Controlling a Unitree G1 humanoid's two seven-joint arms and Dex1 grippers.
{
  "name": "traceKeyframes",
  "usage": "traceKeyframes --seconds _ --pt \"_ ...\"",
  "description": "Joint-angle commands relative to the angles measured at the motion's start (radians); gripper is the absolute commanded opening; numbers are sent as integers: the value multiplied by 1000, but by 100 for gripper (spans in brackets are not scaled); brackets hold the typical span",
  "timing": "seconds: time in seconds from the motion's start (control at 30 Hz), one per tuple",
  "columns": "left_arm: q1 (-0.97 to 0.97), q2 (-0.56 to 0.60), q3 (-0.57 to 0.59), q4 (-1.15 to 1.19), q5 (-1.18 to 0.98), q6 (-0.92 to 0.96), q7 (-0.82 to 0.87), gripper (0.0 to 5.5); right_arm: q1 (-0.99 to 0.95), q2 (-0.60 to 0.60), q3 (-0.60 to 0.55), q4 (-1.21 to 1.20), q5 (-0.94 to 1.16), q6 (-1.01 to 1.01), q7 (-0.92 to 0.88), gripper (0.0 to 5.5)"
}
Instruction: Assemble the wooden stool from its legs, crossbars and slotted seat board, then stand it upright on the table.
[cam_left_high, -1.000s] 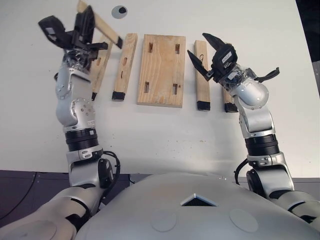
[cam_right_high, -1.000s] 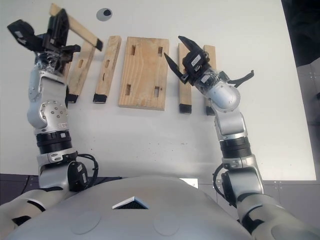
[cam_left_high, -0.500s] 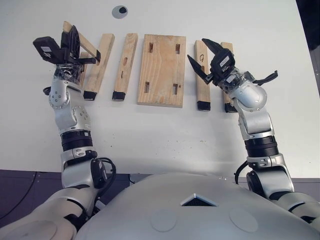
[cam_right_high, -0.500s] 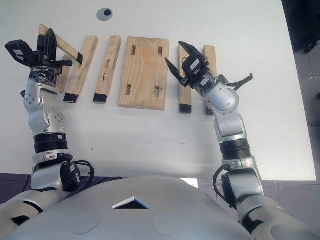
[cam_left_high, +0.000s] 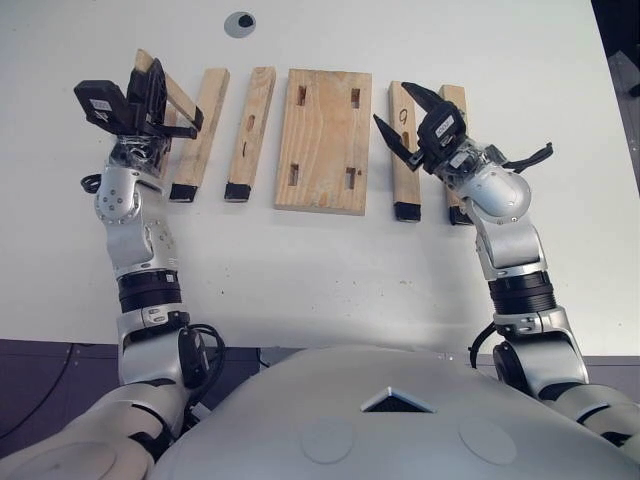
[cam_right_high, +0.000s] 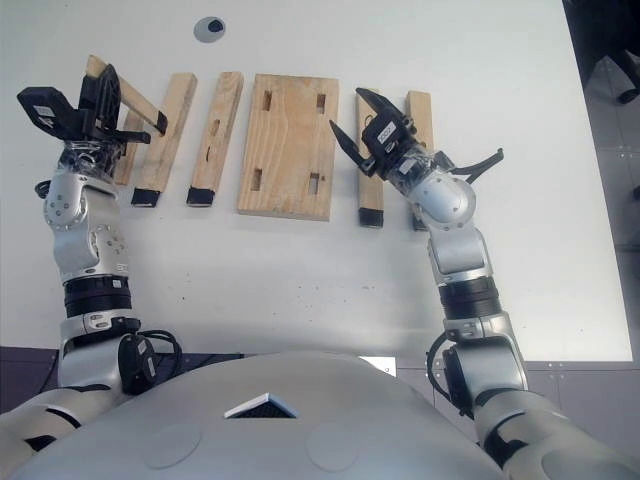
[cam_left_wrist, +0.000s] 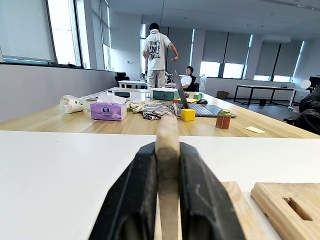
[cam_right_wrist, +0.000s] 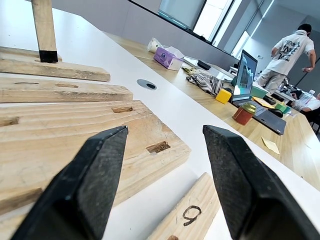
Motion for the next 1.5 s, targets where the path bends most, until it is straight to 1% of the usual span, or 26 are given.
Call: traceKeyframes --seconds 0.03,0.2,0.27,0.4,0.53,0.6,0.73,0.83,0.9,1.0,1.03,1.07,1.17,1.2,1.33,1.43,1.5 --pt "28 19 -15 18 30 51 2 37 -4 -12 13 10 -18 -11 2 277" --pt "47 11 -43 25 32 98 -10 37 -15 -4 18 29 -27 -20 1 277" --pt "53 10 -68 76 38 136 -32 37 -13 -2 24 34 -29 -22 2 277" --pt "43 22 -109 221 66 179 -67 37 3 -1 36 23 -33 -14 0 277" --pt "43 44 -104 409 82 137 -92 37 -3 19 41 2 -5 12 7 277" --pt "52 42 -101 463 81 118 -104 37 -6 22 43 -2 -3 17 9 277" --pt "70 29 -120 447 72 58 -114 37 1 14 41 -7 -4 20 10 277" --pt "85 43 -169 303 105 7 -113 37 5 13 43 -10 -8 23 7 277" --pt "74 61 -169 224 99 22 -94 37 8 15 45 -12 -11 25 3 277" --pt "51 98 -155 174 115 67 -45 37 15 27 48 -25 -7 34 -6 277" --pt "49 108 -149 147 112 87 -38 66 17 34 50 -33 -1 41 -7 277" --pt "51 116 -145 115 105 110 -35 78 18 40 52 -40 2 46 -8 277" --pt "77 150 -139 -6 102 211 -43 135 27 55 60 -61 10 65 -13 277" --pt "94 164 -140 -45 102 256 -49 141 30 63 63 -71 12 72 -13 277" --pt "147 194 -142 -160 87 401 -73 204 30 69 73 -79 12 78 -23 277" --pt "161 199 -132 -207 75 474 -87 244 28 69 76 -75 10 76 -33 277" --pt "157 218 -131 -199 89 490 -97 268 27 70 77 -74 9 75 -38 277"
